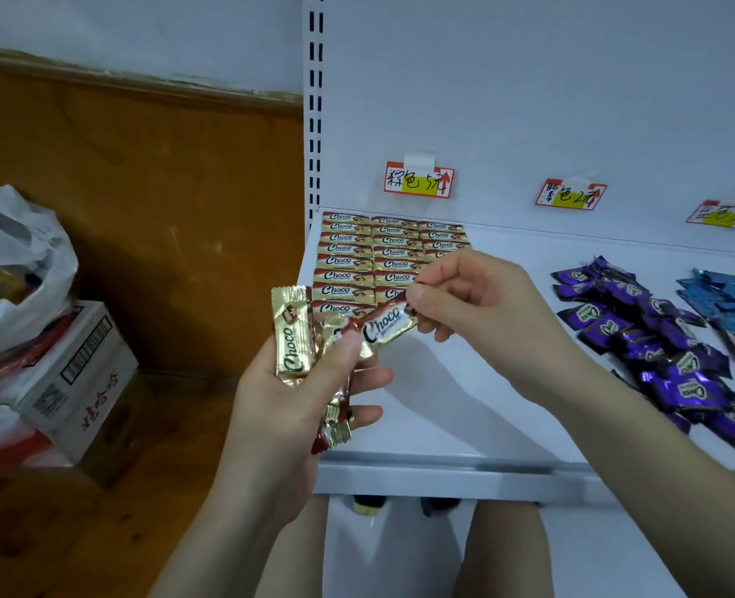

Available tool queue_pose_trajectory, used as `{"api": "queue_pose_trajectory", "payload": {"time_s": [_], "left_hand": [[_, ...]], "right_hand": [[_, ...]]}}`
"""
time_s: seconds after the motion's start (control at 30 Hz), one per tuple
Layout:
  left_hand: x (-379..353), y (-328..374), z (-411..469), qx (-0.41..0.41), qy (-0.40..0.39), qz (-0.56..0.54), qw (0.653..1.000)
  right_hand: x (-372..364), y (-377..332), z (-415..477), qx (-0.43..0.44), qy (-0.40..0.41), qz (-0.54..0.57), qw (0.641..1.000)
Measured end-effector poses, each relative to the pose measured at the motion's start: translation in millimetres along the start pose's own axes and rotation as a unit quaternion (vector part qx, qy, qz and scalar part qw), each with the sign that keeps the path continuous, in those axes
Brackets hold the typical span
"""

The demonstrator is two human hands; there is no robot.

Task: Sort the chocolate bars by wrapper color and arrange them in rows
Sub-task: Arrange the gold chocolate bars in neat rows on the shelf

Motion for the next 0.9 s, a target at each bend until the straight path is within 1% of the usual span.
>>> {"api": "queue_pose_trajectory", "payload": {"time_s": [0.07, 0.1, 0.17, 0.27, 0.33, 0.37, 0.5, 0.63, 0.7, 0.8, 0.9], "left_hand": [[-1, -1, 1, -0.008, 0.006, 0.006, 1.000], [-1, -2, 3, -0.012, 0.007, 0.008, 1.000], [-1, -1, 6, -0.019, 0.003, 0.020, 1.000], [-4, 0, 9, -0.015, -0.010, 0.040, 0.999], [-5, -3, 10, -0.008, -0.014, 0.045, 0.999], [-4, -5, 11, -0.004, -0.012, 0.046, 0.999], [2, -11, 15, 0.035, 0.029, 0.019, 0.999], [8, -16, 17, 0.082, 0.029, -0.019, 0.996], [8, -16, 15, 0.078, 0.014, -0.010, 0.997], [8, -15, 13, 0.063, 0.006, -0.003, 0.998], [8, -16, 14, 0.056, 0.003, -0.001, 0.998]], "right_hand": [[4, 5, -5, -0.005, 0.006, 0.010, 1.000], [6, 8, -8, 0.010, 0.002, 0.003, 1.000], [10, 9, -14, 0.085, -0.022, -0.059, 0.994], [11, 10, -19, 0.196, -0.061, -0.172, 0.963], [13, 15, -18, 0.231, -0.060, -0.202, 0.950], [16, 18, -15, 0.226, -0.053, -0.212, 0.949], [27, 36, 4, 0.157, -0.020, -0.253, 0.954], [23, 44, 17, 0.163, -0.022, -0.311, 0.936], [20, 49, 20, 0.163, -0.033, -0.330, 0.929], [18, 54, 19, 0.156, -0.045, -0.328, 0.931], [18, 58, 18, 0.159, -0.041, -0.326, 0.931]]}}
Point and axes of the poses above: each hand's wrist, its own z-axis towards the middle knuckle, its own x-axis out of the back of the hand, y = z × x, the point moved 4 cm from there along z, towards the middle knuckle, and after that the axes turned 9 degrees about y, right-handed, at the moved point
